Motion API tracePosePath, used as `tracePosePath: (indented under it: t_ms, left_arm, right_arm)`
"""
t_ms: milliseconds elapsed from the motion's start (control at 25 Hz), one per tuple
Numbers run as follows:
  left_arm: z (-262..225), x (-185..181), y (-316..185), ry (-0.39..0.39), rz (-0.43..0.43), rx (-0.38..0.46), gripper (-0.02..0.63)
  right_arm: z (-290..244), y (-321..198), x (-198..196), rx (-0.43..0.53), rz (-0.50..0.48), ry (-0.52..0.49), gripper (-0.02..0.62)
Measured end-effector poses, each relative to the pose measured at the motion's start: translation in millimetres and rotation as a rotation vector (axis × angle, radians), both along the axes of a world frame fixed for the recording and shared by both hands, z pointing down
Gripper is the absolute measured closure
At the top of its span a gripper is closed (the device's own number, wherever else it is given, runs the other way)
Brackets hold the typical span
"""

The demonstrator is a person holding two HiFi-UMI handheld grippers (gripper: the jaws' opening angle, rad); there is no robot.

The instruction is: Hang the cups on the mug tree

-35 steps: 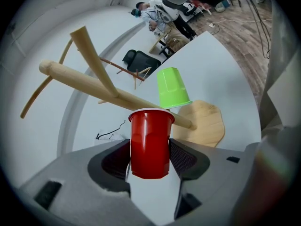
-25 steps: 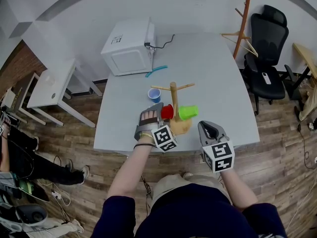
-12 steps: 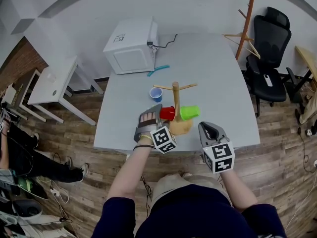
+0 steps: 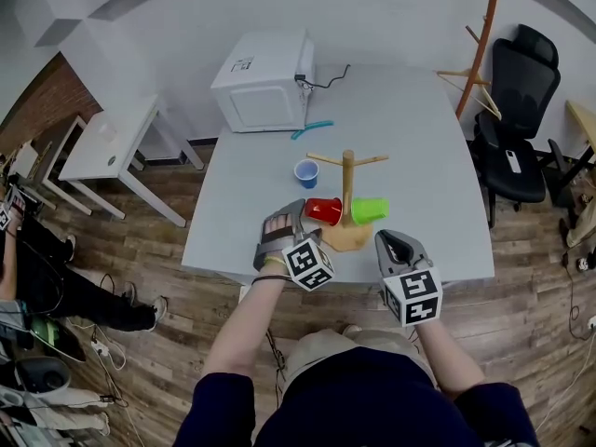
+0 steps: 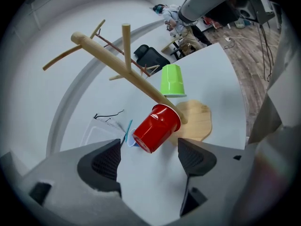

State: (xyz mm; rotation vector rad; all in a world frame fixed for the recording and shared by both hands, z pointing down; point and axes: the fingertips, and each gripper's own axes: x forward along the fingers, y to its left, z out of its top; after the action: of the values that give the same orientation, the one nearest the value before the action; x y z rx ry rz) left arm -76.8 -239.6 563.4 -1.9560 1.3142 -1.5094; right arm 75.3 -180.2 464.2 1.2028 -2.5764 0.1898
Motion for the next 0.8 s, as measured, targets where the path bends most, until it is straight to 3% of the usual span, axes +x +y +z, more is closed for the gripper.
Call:
tracePosePath:
  t_ms: [320, 480, 600, 800]
  left_arm:
    - [-10.9, -11.2, 13.8, 0.258, -0.095, -0.001, 0.256]
    - [-31.4, -19.0, 23.2, 0.34, -0.131, 0.077, 0.499]
    - [-41.9, -21.9, 33.4, 0.407, -0.139, 0.096, 0.56]
    - [-48.9, -27.4, 55.1, 0.497, -0.145, 0.096, 0.588]
  right_arm:
    - [0.6, 13.3, -11.7, -0.014, 0.014, 0.003, 0.561]
    - [-2.3, 21.5, -17.7, -0.023, 0.038, 0.003, 0.561]
    - [-6.7, 28.1, -22.0, -0.029, 0.056, -0.002, 0.561]
    - [-7.4, 44.6, -31.9, -0.033, 0.073, -0.004, 0.561]
